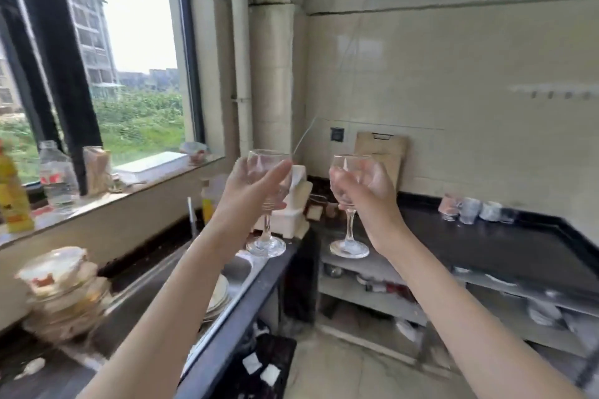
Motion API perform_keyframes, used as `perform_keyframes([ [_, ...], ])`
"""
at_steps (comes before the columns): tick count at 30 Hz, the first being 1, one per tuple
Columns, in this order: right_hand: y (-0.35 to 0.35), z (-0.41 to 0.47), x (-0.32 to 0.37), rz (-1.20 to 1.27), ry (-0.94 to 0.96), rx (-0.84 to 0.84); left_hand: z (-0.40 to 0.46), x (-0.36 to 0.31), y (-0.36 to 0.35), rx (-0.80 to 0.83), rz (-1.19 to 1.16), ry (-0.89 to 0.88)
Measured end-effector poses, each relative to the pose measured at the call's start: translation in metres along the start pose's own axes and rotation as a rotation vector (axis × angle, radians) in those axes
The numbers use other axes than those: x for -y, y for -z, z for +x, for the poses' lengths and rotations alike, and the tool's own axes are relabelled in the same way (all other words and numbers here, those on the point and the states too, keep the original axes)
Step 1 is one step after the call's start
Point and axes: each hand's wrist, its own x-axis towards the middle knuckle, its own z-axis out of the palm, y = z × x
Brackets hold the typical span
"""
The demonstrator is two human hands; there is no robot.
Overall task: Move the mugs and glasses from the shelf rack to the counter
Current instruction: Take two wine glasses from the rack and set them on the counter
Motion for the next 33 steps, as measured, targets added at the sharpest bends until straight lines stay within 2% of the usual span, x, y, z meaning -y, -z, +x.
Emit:
perform_keyframes([
  [7,0.175,0.014,-0.028,-0.08,-0.034,-0.169,0.042,0.062,-0.168,0.216,-0.069,0.048],
  [11,0.253,0.032,-0.052,-0.136,-0.059,-0.266,0.072,0.098,-0.251,0.364,-0.098,0.076],
  [14,0.306,0.055,-0.07,-0.159,-0.055,-0.339,0.101,0.124,-0.308,0.413,-0.11,0.086],
  [22,0.422,0.162,-0.118,-0.209,-0.06,-0.454,0.218,0.187,-0.445,0.542,-0.09,0.105],
  [26,0.473,0.213,-0.138,-0.22,-0.076,-0.513,0.27,0.21,-0.509,0.576,-0.022,0.047],
  [33,0.562,0.281,-0.175,-0.216,-0.109,-0.572,0.334,0.256,-0.609,0.637,-0.055,0.108],
])
